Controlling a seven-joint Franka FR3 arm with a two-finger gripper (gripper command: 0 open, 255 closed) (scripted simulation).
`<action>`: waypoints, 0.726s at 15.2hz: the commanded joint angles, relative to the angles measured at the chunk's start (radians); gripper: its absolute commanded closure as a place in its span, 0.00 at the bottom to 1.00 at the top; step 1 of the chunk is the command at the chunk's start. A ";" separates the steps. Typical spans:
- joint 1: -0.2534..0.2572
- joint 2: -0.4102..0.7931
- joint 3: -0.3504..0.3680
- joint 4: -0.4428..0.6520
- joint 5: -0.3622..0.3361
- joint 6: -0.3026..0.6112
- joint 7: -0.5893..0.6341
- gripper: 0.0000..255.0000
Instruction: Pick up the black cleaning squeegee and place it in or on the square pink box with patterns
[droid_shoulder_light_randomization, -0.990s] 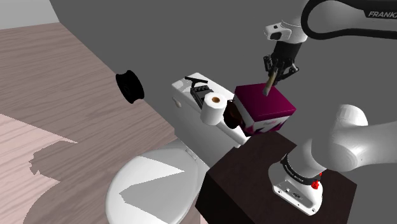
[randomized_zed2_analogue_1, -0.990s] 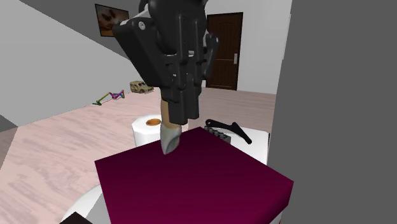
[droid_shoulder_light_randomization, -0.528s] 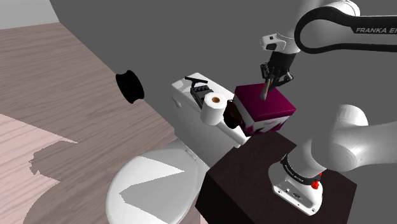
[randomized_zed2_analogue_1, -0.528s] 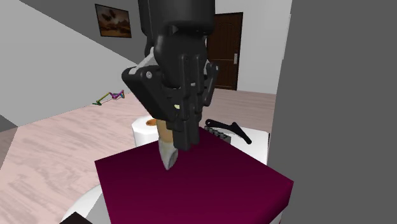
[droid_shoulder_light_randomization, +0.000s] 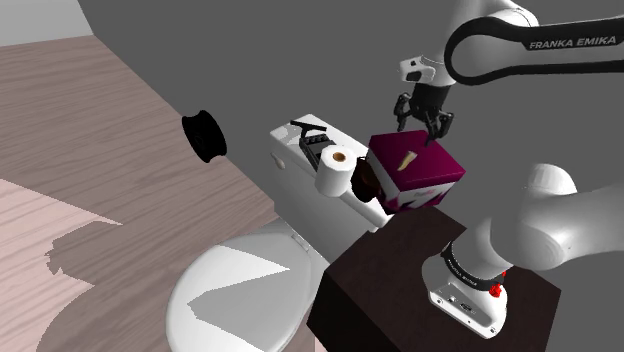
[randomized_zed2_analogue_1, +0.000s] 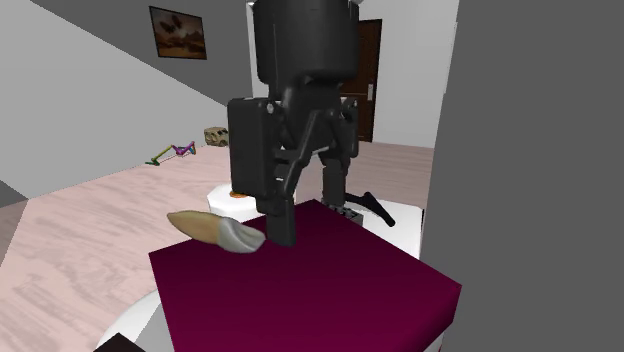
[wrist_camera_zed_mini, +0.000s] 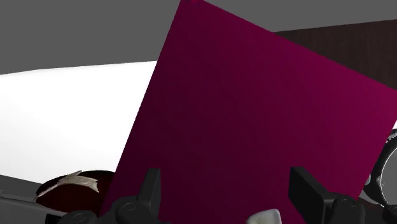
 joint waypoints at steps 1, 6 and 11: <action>0.027 0.094 -0.034 0.046 0.004 0.049 -0.047 0.00; 0.109 0.343 -0.114 0.188 0.059 0.148 -0.186 0.00; 0.182 0.583 -0.172 0.355 0.170 0.199 -0.354 0.00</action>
